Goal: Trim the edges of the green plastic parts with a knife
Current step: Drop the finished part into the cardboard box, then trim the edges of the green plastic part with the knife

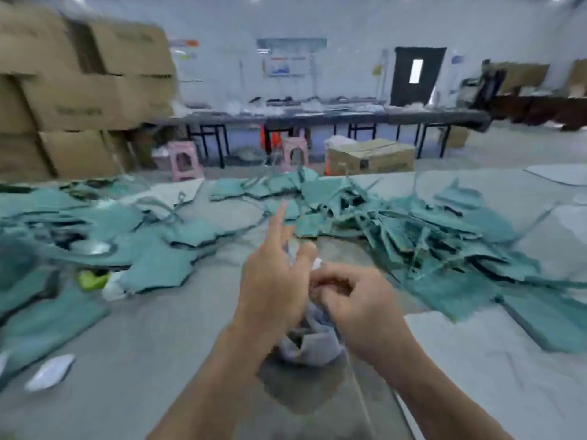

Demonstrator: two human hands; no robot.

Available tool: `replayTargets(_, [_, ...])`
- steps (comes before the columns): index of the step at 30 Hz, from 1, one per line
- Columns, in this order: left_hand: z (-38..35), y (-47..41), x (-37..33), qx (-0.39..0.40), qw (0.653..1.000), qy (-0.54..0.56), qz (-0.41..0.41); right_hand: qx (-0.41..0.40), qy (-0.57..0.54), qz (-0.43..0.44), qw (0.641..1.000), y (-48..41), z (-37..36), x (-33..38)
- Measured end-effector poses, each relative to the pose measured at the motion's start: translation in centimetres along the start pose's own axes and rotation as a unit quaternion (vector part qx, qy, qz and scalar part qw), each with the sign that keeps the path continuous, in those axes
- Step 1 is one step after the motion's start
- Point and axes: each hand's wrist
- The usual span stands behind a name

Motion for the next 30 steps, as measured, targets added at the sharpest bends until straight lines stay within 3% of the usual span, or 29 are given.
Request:
replayTargets(4, [5.0, -3.8, 7.9, -0.117, 0.982, -0.102, 0.104, 0.045, 0.038, -0.04, 0.997, -5.5, -6.5, 0.3])
replayTargets(8, [7.2, -5.4, 13.7, -0.178, 0.957, -0.179, 0.139, 0.109, 0.065, -0.049, 0.991, -9.6, -10.9, -0.8])
replayTargets(13, [6.3, -6.8, 19.1, -0.098, 0.931, -0.299, 0.184, 0.089, 0.227, 0.031, 0.969, -15.3, -14.9, -2.0])
replayTargets(16, [5.9, -7.6, 20.0, -0.065, 0.919, -0.354, 0.164, 0.151, 0.317, 0.104, 0.93, -18.7, -17.0, -2.3])
replayTargets(21, [6.2, -7.6, 19.6, -0.086, 0.952, -0.271, 0.111, 0.318, 0.434, 0.136, 0.832, -20.1, -20.6, -4.0])
replayTargets(24, [6.3, -7.6, 19.0, -0.075, 0.963, -0.247, 0.083, 0.304, 0.45, 0.163, 0.824, -19.8, -21.5, -4.3])
replayTargets(28, [7.3, -7.3, 17.7, -0.205, 0.962, -0.151, 0.101, 0.247, 0.485, 0.153, 0.825, -19.4, -19.3, -2.1])
replayTargets(30, [7.9, -6.8, 16.5, -0.279, 0.951, -0.059, 0.119, 0.195, 0.467, 0.145, 0.85, -19.5, -16.8, -0.4])
Point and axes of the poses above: each hand's wrist, its own y-axis away from the middle knuckle, its own z-axis out of the back of the hand, x = y × z, and after that the axes turned 5 degrees about z, right-handed
